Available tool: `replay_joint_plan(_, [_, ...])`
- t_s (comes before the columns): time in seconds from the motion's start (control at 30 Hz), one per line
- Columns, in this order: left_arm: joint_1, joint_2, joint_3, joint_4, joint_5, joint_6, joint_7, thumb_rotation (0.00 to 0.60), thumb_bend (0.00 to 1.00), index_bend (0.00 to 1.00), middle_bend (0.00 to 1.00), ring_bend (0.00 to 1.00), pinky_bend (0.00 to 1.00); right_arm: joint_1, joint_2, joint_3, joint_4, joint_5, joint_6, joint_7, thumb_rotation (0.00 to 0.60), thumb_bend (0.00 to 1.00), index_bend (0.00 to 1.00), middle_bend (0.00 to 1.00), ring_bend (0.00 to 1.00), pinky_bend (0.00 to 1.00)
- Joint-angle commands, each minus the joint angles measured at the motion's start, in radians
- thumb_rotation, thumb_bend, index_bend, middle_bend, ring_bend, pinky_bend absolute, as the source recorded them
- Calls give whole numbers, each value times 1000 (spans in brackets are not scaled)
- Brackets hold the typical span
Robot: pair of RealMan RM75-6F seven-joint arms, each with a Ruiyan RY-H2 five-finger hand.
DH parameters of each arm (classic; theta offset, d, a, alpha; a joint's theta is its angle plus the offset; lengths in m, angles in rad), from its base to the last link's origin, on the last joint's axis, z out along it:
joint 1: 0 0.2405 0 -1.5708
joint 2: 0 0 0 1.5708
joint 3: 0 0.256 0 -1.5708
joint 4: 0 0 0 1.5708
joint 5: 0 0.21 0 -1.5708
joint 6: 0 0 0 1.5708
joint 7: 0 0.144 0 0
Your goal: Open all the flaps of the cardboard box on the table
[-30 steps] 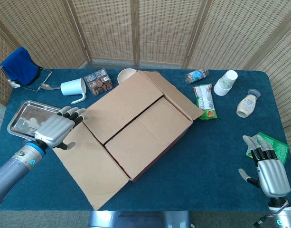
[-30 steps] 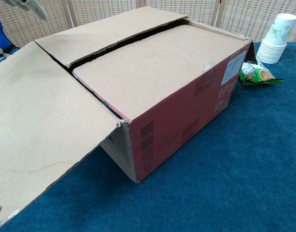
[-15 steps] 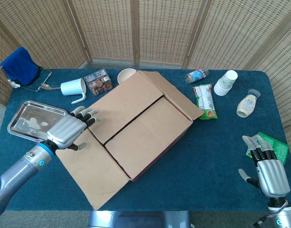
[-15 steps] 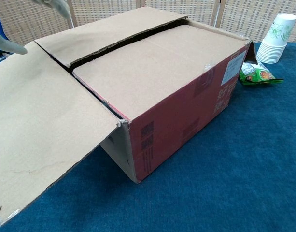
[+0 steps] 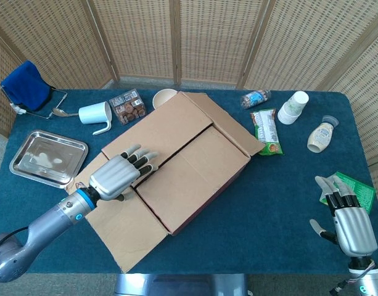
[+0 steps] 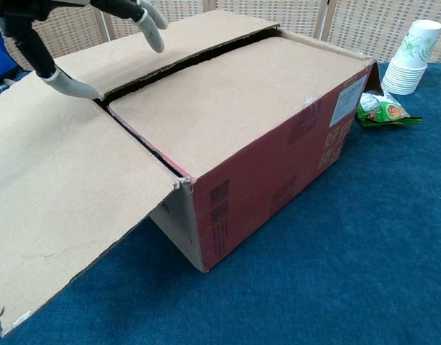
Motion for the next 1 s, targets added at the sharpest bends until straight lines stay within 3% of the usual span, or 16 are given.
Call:
replay_joint_plan(0.03, [-26, -30, -1, 7, -48, -2, 70, 600, 56, 186, 0, 0, 0, 0, 2, 0, 0, 1, 1, 5, 600, 189, 56, 135, 0, 155])
replay_joint_plan(0.47, [-90, -177, -13, 57, -192, 99, 276, 600, 56, 164, 0, 0, 0, 0, 8, 2, 0, 5, -1, 21, 600, 189, 55, 135, 0, 155])
replay_joint_plan(1.0, [-146, -242, 17, 60, -279, 186, 491, 600, 56, 133, 0, 0, 0, -2, 13, 1, -2, 1, 4, 32, 600, 189, 54, 135, 0, 155])
